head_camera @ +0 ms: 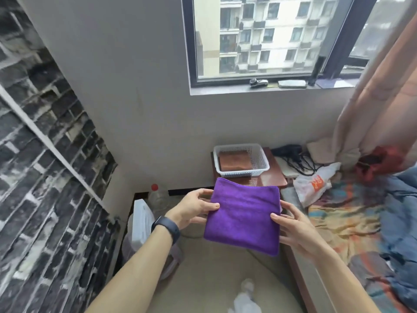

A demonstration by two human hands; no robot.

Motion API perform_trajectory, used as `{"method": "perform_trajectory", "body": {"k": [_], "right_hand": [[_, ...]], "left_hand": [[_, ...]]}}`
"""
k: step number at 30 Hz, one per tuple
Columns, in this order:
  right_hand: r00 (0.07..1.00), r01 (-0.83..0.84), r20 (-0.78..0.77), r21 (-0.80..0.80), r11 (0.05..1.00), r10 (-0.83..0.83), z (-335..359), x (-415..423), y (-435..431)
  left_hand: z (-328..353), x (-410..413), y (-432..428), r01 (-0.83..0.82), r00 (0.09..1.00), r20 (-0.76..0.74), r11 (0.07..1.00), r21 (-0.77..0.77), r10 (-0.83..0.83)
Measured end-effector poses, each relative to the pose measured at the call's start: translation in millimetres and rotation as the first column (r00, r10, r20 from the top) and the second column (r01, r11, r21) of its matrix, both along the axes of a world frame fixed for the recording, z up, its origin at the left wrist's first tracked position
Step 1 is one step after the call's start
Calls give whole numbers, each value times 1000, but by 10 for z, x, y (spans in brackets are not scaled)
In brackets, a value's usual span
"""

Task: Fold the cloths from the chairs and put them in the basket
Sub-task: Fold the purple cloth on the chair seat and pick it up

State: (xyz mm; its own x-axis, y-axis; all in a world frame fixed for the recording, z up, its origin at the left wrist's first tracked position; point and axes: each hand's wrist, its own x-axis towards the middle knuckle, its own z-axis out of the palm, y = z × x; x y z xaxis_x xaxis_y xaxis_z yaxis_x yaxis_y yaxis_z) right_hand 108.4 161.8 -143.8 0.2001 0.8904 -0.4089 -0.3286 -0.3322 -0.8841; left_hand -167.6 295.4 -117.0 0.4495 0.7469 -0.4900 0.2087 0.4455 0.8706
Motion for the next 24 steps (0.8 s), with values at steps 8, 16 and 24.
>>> {"method": "perform_trajectory", "body": {"k": [8, 16, 24], "right_hand": [[999, -37, -22, -112, 993, 34, -461, 643, 1371], [991, -133, -29, -379, 916, 132, -928, 1172, 2354], [991, -55, 77, -495, 867, 107, -1352, 1421, 3386]], "left_hand": [[-493, 664, 1252, -49, 997, -59, 991, -123, 42], [-959, 1199, 1955, -143, 980, -178, 945, -293, 93], [-1371, 1603, 2841, -219, 956, -263, 909, -355, 128]]}}
